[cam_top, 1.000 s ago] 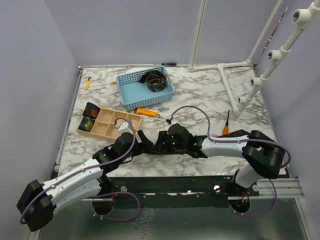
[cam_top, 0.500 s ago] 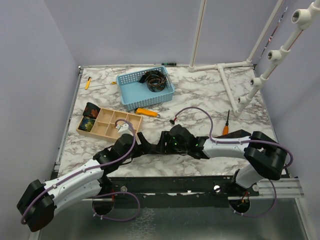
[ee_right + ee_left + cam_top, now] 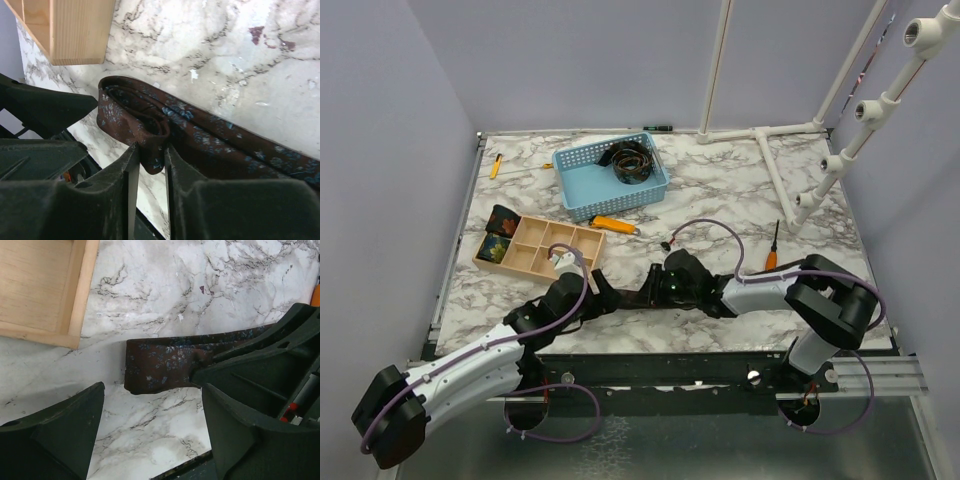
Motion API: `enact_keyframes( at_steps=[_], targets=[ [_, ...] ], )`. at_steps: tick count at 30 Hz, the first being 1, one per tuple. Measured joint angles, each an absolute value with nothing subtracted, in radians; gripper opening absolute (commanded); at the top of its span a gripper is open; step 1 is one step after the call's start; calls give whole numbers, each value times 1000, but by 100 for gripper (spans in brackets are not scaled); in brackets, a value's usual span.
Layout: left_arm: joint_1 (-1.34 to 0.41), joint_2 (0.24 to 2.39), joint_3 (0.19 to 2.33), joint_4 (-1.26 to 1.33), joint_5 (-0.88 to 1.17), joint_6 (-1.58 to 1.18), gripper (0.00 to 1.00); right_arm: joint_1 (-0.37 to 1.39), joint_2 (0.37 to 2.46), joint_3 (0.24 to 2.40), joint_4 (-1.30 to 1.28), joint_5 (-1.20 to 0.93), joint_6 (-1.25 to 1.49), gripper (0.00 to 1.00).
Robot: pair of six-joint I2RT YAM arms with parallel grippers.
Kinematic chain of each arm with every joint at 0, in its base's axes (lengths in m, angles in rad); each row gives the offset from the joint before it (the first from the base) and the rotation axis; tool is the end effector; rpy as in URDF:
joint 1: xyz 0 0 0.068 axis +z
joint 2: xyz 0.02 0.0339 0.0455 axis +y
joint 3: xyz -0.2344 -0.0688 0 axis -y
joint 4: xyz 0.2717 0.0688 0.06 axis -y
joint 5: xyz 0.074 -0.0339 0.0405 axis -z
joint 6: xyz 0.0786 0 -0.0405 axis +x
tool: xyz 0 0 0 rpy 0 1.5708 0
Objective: Roll the ties
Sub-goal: Roll the tie at the center of the board.
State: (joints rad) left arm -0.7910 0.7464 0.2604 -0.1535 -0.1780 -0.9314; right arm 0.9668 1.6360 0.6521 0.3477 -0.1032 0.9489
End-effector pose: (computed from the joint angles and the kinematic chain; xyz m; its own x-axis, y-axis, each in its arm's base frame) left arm 0.1770 -0.1592 0.1085 -0.7318 -0.3832 -0.5636 0.0213 0.8137 -0.5808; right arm 0.1967 0.2993 0.0640 -0.9002 0.1188 -0.4189 -0.2301 0.6868 0.6894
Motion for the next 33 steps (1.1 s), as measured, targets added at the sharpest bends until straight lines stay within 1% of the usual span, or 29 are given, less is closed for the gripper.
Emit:
enact_keyframes(
  at_steps=[2,4,9,15,19,23,30,33],
  targets=[
    [-790,739,250,-152,-173,-935,79,952,1645,626,393,-131,960,15],
    [-789,735,242,-153,-171,-939,79,936,1662,601,454,-164,973,11],
    [-786,733,232,-154,-171,-946,79,901,1703,545,598,-241,994,8],
    [-786,733,231,-151,-171,-947,78,887,1752,539,684,-287,983,7],
    [-784,746,231,-147,-171,-945,70,886,1771,539,698,-296,967,8],
    [-767,812,248,-144,-168,-924,65,886,1779,533,717,-297,959,8],
    [-700,920,309,-112,-111,-876,64,882,1793,512,777,-297,959,8],
    [-673,937,308,-82,-63,-865,66,876,1794,502,794,-299,957,8]
  ],
)
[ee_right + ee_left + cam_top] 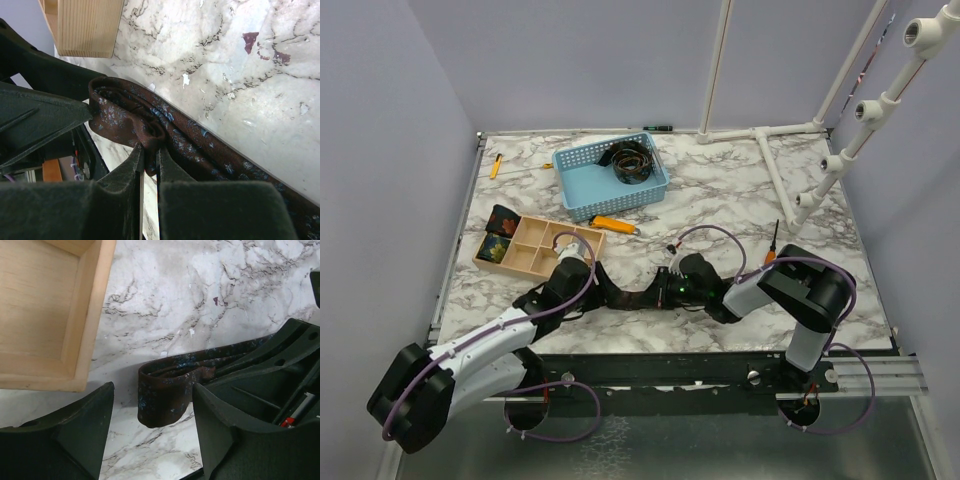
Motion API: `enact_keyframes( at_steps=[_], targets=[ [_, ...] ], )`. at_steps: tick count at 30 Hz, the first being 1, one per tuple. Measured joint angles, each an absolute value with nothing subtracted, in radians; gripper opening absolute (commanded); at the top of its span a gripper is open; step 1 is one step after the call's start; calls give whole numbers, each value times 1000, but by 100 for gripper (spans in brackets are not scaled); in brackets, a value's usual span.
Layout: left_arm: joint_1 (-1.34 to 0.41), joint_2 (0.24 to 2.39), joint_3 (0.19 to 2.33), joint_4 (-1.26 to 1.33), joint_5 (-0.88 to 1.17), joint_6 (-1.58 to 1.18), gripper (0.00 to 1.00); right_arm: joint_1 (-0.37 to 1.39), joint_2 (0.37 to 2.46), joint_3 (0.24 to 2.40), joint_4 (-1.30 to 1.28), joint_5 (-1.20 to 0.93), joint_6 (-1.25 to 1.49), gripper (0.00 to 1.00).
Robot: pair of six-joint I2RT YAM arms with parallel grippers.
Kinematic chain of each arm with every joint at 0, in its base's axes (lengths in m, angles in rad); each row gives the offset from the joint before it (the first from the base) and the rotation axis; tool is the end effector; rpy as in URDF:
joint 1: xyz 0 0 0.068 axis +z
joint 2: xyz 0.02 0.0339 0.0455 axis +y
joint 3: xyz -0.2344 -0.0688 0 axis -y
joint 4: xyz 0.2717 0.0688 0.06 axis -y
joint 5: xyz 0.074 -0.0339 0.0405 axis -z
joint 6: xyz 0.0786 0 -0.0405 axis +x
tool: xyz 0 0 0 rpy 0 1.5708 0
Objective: Roll the ties
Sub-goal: Roll the tie at the center of the board.
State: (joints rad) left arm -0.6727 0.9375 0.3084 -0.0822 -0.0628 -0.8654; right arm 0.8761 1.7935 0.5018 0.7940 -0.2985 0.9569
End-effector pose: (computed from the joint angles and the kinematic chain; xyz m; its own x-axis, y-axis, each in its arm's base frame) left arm 0.2000 -0.1530 0.0916 -0.7762 -0.3531 -0.5223 -0.0097 0.8350 -0.5502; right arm 0.1969 0.2724 0.0263 -0.9115 0.1266 -0.3914 -0.2685 0.5379 0.7991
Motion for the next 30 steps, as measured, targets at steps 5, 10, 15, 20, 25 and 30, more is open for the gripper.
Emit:
enact_keyframes(
  at_steps=[5,10,15,20,25,30],
  targets=[
    [-646,976,297,-9,33,-865,68,869,1796,489,819,-308,956,7],
    [-632,1022,291,41,125,-871,62,863,1807,487,838,-326,955,7],
    [-622,1019,284,52,162,-873,48,856,1816,485,852,-341,952,7],
    [-614,1015,271,61,169,-876,48,855,1821,483,866,-348,950,7],
    [-609,1029,265,84,177,-878,40,855,1822,483,867,-352,949,7],
    [-606,1039,253,112,189,-880,16,855,1822,483,868,-355,949,8]
  ],
)
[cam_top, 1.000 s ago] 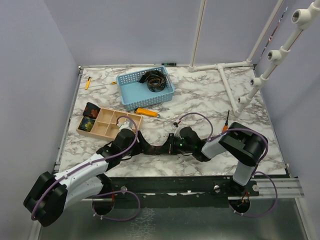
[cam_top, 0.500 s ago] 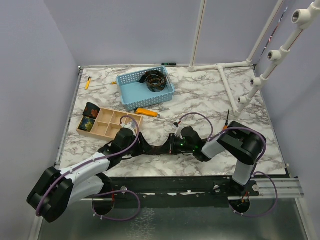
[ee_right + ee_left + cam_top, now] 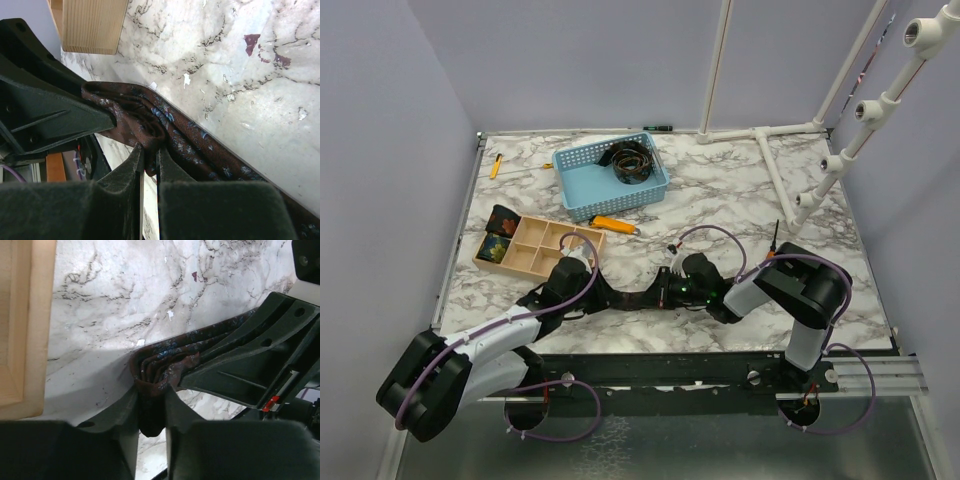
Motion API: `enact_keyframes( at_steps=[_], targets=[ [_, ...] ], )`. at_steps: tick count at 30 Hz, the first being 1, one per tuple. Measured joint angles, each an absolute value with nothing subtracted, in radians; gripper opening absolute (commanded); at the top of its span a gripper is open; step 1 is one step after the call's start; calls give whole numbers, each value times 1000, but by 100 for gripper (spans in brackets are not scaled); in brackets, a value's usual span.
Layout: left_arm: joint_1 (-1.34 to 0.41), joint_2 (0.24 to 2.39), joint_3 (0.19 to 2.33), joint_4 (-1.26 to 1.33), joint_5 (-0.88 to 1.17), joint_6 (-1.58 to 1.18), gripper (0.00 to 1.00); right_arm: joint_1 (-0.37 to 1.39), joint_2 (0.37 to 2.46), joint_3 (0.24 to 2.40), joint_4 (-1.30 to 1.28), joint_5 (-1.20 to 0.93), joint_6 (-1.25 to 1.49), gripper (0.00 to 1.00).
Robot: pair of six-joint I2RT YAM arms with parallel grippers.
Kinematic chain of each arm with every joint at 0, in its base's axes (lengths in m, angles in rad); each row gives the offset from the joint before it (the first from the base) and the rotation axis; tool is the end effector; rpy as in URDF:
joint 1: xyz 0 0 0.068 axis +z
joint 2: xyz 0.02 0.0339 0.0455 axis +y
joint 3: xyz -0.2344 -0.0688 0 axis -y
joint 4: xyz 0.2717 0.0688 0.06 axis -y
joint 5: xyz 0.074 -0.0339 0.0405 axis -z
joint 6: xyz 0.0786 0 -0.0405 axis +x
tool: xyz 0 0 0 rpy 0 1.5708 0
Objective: Roll the ties
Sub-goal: Roll the tie at the center of the board.
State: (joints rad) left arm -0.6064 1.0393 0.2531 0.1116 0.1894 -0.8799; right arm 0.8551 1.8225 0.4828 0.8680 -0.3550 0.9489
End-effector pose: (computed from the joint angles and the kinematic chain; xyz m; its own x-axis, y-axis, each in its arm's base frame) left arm 0.2000 -0.1567 0.0712 -0.8515 -0.3305 -0.4070 0.0381 0.7352 -0.6768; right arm 0.1963 0.2674 0.0227 -0.9139 0.1104 -0.3906 -0.2882 0.5010 0.8160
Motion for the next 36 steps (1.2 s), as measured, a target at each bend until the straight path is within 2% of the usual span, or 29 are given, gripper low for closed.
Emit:
enact_keyframes(
  at_steps=[2,5,8,10,12,22,30,36],
  targets=[
    [-606,1039,252,118,195,-881,9,855,1822,483,868,-355,949,11],
    [-606,1039,251,125,199,-881,0,855,1820,483,865,-356,944,27],
    [-606,1036,250,125,199,-881,0,855,1798,484,843,-357,942,45],
    [-606,1032,250,123,199,-880,0,855,1765,487,805,-349,938,53],
    [-606,1023,252,102,196,-876,0,855,1717,489,739,-330,932,56],
    [-614,1058,390,-110,93,-813,0,855,1377,481,325,-81,841,57],
    [-679,1167,580,-334,-83,-743,0,850,1153,414,157,68,809,53],
    [-726,1238,696,-495,-247,-715,0,850,1076,374,93,115,806,52]
  ],
)
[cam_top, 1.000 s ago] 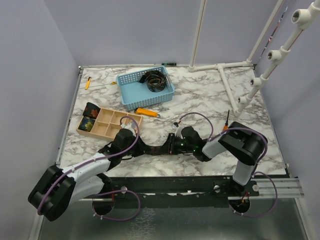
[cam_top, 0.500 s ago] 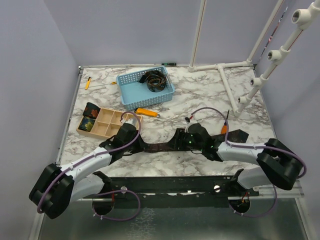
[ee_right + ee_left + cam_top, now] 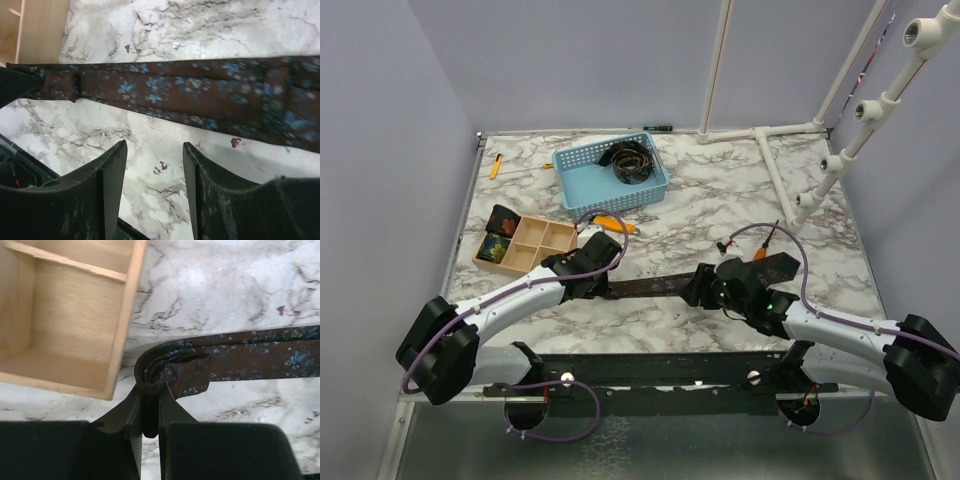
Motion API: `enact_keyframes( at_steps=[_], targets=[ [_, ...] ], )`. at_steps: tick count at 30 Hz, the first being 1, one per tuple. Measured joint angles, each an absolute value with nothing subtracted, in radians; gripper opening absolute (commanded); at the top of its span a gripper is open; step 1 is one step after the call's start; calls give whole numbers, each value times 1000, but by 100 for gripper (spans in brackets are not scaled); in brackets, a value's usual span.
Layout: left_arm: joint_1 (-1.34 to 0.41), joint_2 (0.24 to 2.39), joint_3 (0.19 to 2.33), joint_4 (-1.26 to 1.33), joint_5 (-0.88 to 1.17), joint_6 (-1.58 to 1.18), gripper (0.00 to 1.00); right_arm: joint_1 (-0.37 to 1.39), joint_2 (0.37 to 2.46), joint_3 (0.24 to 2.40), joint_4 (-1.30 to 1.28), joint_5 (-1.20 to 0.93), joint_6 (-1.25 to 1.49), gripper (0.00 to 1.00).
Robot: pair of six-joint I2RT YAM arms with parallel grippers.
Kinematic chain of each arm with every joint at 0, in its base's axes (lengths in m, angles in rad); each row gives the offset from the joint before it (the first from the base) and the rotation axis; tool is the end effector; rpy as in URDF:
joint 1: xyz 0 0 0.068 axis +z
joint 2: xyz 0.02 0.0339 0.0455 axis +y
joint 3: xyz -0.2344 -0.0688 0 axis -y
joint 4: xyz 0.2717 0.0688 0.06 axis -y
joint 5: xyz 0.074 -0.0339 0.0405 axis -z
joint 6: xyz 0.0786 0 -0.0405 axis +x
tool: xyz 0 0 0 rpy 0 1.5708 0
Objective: Roll the ties
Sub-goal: Roll the tie at the center of the board.
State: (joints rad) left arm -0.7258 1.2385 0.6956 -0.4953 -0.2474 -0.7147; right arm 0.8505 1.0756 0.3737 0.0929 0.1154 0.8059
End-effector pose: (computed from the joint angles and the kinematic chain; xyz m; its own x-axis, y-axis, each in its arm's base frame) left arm 0.2248 -0.1737 0.1167 -0.8475 -0.0975 -0.5218 -0.0065 0.9848 -0.1734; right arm 0.1912 0.2042 0.1031 -0.7550 0.2262 -0.6155 -0.2016 0.8131 0.5461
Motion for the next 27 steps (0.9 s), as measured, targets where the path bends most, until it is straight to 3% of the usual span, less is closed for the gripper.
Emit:
enact_keyframes(
  at_steps=[16,27],
  targets=[
    [-861,1474,963,-852,-575,-763,0,850,965,300,-5,202,837,50],
    [-998,1835,1263,-1112,-771,-912,0,850,859,270,-70,213,860,49]
  ],
)
